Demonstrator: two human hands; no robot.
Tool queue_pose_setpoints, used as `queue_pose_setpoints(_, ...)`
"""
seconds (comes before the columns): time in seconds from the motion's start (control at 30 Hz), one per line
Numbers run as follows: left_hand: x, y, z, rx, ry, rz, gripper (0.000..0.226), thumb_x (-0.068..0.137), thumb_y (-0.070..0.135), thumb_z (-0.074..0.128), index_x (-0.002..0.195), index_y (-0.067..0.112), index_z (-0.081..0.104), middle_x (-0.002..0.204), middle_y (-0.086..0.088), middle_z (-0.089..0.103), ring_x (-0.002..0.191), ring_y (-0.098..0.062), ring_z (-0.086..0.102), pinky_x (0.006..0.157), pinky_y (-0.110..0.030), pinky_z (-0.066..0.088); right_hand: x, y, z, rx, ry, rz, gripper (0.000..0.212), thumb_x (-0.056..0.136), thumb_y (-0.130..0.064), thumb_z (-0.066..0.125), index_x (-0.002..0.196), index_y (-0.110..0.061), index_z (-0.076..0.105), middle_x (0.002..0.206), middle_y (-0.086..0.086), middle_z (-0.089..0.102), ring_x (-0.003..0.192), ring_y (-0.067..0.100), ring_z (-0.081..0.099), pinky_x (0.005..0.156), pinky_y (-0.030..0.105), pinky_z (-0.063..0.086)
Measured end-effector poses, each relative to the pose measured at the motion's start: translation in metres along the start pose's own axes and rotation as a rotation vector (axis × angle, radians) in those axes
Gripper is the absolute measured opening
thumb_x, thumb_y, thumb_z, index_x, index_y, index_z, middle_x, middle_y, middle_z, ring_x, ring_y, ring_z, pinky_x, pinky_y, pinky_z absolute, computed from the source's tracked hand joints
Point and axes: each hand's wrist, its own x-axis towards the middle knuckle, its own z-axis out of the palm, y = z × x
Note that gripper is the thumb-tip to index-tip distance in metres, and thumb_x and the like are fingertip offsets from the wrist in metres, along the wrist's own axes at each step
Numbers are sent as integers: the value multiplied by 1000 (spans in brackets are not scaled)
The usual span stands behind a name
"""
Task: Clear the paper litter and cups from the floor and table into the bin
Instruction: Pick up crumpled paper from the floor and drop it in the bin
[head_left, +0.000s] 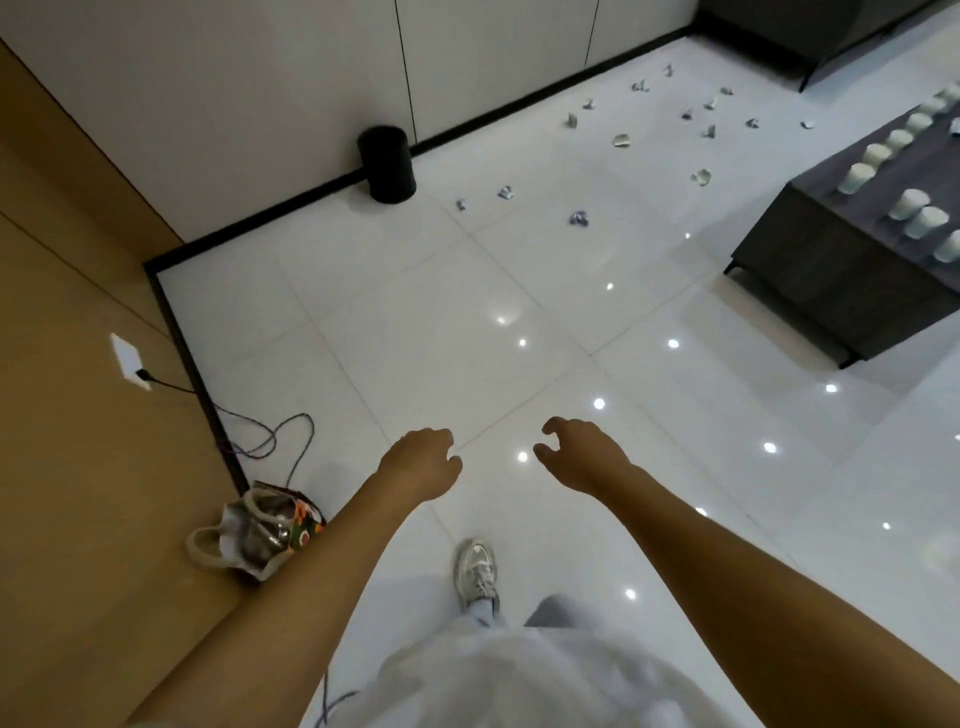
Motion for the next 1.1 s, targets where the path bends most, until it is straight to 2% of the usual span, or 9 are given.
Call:
queue_pose_setpoints(0.33,132,-6,-96,-40,-67,27,44,98,38,42,137,17,44,139,-3,47,122,-22,48,95,-31,41,143,-25,-59,14,-79,55,46,97,-41,47,137,-18,46,131,4,55,121,22,51,88,32,45)
queue_pose_setpoints(0.8,364,13,-284,-149,25,-42,42,99,36,41,135,16,46,138,-4,49,119,-20,51,94,-29,43,417,-67,-234,-20,-45,-44,46,98,-40,46,138,-18,45,129,5,55,118,22,52,89,33,45)
queue_pose_setpoints(1.1,496,1,-368,-174,-1,-44,41,97,35,44,133,16,48,136,-4,50,116,-20,53,91,-28,42,549,-93,-287,6,-88,-23,48,97,-38,47,139,-16,44,133,8,54,121,24,52,93,34,45)
